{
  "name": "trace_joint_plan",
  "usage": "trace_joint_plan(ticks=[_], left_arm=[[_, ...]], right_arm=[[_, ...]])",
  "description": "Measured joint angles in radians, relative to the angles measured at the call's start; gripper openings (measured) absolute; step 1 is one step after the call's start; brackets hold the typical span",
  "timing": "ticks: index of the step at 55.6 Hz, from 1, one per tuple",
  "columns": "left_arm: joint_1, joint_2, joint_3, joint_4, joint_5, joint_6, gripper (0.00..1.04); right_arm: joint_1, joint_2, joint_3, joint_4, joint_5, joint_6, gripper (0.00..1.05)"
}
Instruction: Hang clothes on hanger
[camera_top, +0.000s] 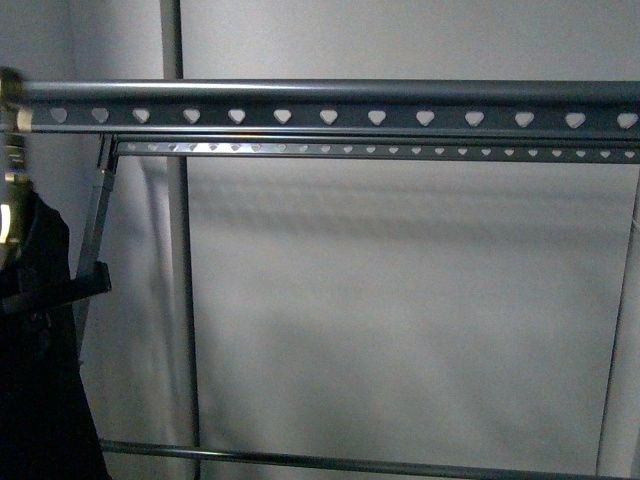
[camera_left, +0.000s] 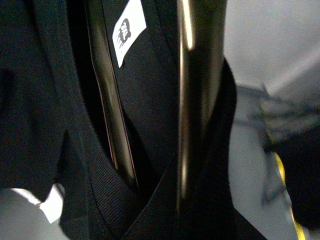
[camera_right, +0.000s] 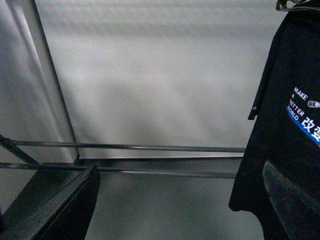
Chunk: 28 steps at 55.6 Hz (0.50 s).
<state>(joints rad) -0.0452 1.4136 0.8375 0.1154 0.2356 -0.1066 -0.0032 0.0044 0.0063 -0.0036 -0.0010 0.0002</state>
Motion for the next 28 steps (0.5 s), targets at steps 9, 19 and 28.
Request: trace_joint_plan(ticks=[9, 19, 28], left_arm=[[0.021, -0.019, 0.020, -0.167, 0.424, 0.388, 0.06], [0.043, -0.003, 0.129, -0.364, 0.604, 0.701, 0.06], [0.068, 0.091, 0.304, -0.555, 0.699, 0.957, 0.06]], right_arm=[[0.000, 0.000, 0.000, 0.000, -0.001, 0.000, 0.97], [0.000, 0.000, 0.000, 0.000, 0.000, 0.000, 0.97], [0.000, 0.000, 0.000, 0.000, -0.001, 0.000, 0.97]])
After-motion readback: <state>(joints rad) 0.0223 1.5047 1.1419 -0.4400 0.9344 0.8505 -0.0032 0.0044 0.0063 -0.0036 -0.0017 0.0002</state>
